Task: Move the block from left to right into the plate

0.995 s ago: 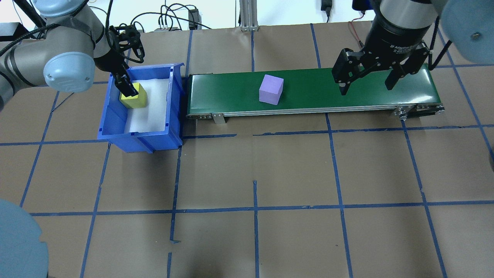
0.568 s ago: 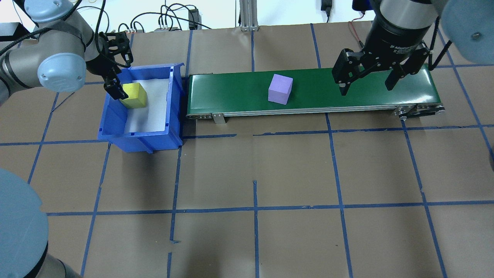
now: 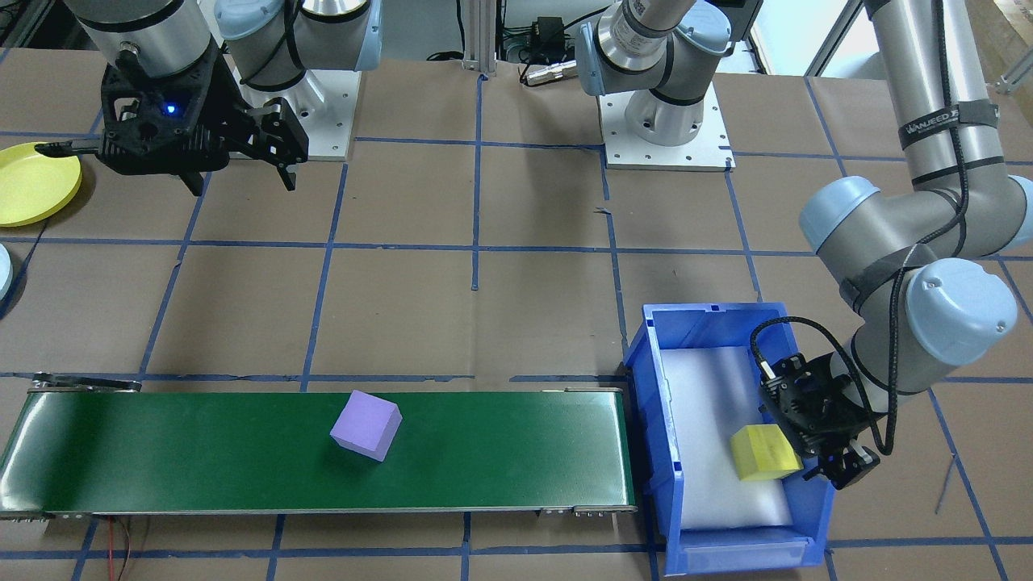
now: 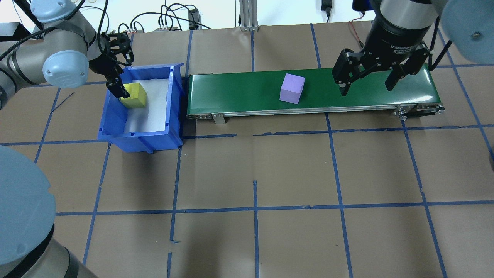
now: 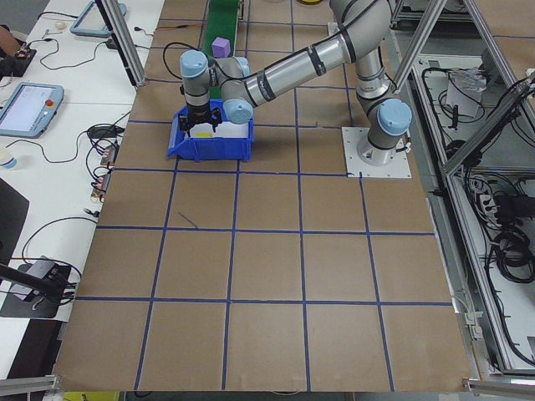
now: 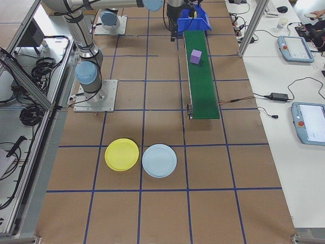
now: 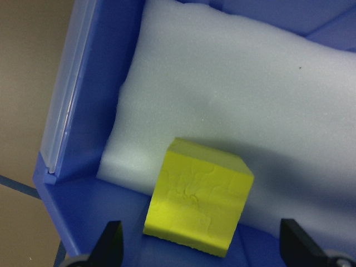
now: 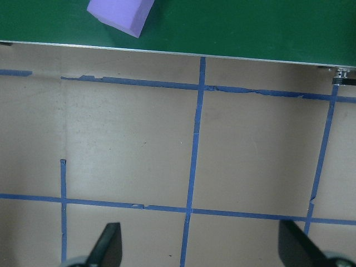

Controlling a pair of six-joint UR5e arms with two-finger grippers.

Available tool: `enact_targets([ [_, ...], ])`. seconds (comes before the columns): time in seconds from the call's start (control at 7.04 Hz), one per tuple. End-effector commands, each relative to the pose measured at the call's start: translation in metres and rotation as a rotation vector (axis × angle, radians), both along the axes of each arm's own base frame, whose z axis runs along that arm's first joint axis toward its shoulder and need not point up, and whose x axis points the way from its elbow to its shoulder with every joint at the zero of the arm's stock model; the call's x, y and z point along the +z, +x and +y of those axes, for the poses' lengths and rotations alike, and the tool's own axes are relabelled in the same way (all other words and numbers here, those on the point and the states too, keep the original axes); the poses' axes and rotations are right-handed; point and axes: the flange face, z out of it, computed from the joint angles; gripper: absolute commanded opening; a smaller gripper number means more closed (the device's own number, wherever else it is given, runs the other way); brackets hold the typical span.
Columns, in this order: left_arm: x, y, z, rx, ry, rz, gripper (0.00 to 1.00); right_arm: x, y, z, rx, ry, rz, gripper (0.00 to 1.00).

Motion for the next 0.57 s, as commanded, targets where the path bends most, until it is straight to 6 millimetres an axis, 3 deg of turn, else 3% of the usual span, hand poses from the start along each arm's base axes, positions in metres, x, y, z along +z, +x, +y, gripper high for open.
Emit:
enact_targets([
  [0.0, -0.022, -0.003, -0.002, 0.008, 0.020, 0.036, 0.99, 0.000, -0.001, -0.002, -0.002, -0.007, 0.000, 1.00],
  [0.14, -0.028, -0.004, 0.000, 0.008, 0.032, 0.039, 0.99, -0.001, -0.009, -0.005, -0.018, -0.004, -0.002, 1.00],
  [0.28, -0.032, -0.004, 0.002, 0.008, 0.042, 0.039, 0.99, -0.001, -0.030, -0.011, -0.050, -0.008, -0.003, 1.00],
  [0.43, -0.039, -0.005, 0.004, 0.010, 0.049, 0.041, 0.99, -0.003, -0.065, -0.020, -0.118, -0.003, -0.005, 1.00],
])
